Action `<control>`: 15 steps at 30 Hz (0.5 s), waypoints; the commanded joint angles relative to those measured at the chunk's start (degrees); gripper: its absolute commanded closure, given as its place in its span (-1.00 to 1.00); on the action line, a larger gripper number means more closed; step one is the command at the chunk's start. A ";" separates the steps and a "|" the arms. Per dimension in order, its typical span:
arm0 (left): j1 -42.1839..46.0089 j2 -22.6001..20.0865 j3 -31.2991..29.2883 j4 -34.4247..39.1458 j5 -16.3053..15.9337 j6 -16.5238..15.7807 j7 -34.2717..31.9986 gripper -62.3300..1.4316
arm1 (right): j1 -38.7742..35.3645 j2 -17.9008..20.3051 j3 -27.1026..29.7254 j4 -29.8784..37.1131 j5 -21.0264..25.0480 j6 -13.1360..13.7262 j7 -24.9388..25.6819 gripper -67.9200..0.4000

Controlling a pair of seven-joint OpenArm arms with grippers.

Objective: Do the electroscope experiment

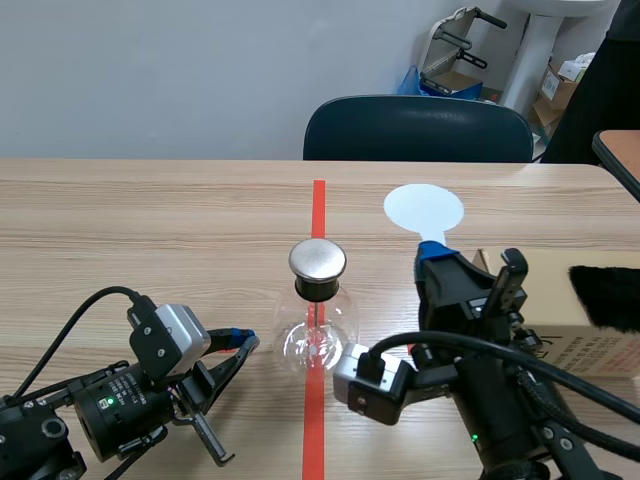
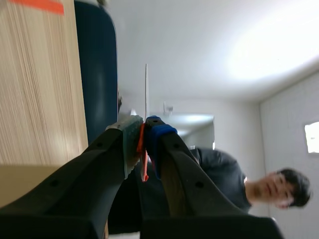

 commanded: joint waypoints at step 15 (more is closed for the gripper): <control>0.02 0.13 -0.26 0.92 -0.37 0.31 -0.72 0.83 | 0.66 0.13 0.37 0.48 -0.09 -0.44 24.83 0.93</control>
